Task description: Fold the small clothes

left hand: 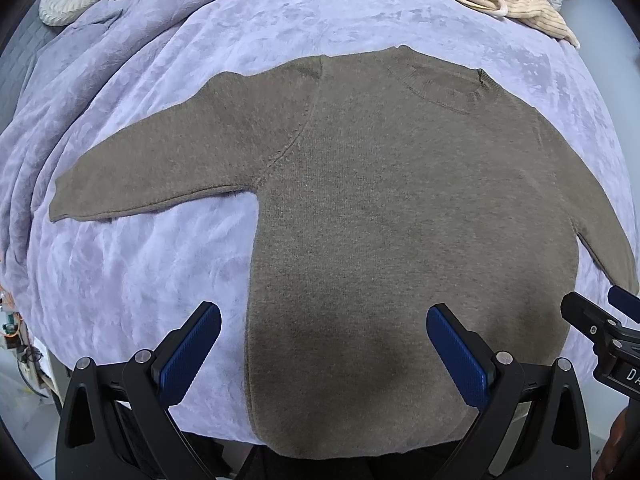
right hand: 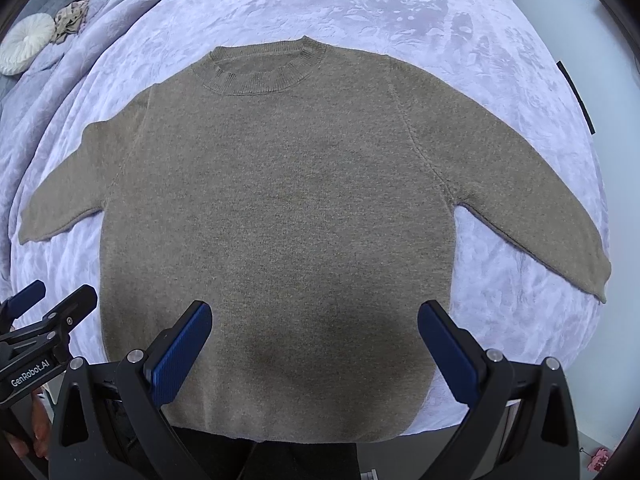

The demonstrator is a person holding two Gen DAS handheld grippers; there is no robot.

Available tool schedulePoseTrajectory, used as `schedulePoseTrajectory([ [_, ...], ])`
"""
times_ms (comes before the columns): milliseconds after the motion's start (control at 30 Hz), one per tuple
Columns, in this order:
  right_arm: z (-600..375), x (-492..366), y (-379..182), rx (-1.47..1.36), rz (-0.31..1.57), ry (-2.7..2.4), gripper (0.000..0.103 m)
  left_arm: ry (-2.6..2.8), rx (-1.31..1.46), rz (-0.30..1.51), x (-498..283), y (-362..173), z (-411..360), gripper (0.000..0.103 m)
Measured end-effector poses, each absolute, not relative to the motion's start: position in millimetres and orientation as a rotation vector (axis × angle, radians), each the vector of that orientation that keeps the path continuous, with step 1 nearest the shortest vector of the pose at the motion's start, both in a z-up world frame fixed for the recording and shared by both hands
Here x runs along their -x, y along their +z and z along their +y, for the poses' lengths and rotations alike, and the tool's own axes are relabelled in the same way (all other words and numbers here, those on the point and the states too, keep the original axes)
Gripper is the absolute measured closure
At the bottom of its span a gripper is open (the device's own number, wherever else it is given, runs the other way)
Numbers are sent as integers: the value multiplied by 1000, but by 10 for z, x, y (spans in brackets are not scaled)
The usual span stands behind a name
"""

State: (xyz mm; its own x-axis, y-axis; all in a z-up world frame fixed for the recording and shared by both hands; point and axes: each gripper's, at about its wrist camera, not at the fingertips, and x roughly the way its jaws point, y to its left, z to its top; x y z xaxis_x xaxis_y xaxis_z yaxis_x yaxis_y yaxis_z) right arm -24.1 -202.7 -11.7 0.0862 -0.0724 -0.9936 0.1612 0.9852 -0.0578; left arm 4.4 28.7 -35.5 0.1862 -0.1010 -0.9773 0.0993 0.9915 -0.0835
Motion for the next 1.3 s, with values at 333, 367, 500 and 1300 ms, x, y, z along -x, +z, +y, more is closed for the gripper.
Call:
schedulePoseTrajectory([
  [333, -1919, 194, -192, -55, 1499, -158, 0, -150, 36, 1412, -103, -504, 351, 0],
  [367, -1895, 188, -202, -49, 1502, -155, 0, -148, 41, 1414, -113, -520, 368, 0],
  [500, -1786, 164, -228, -25, 1504, -144, 0, -135, 68, 1416, -158, -581, 442, 0],
  [1300, -904, 155, -548, 86, 1535, 28, 0, 183, 622, 1217, -781, -1393, 3091, 0],
])
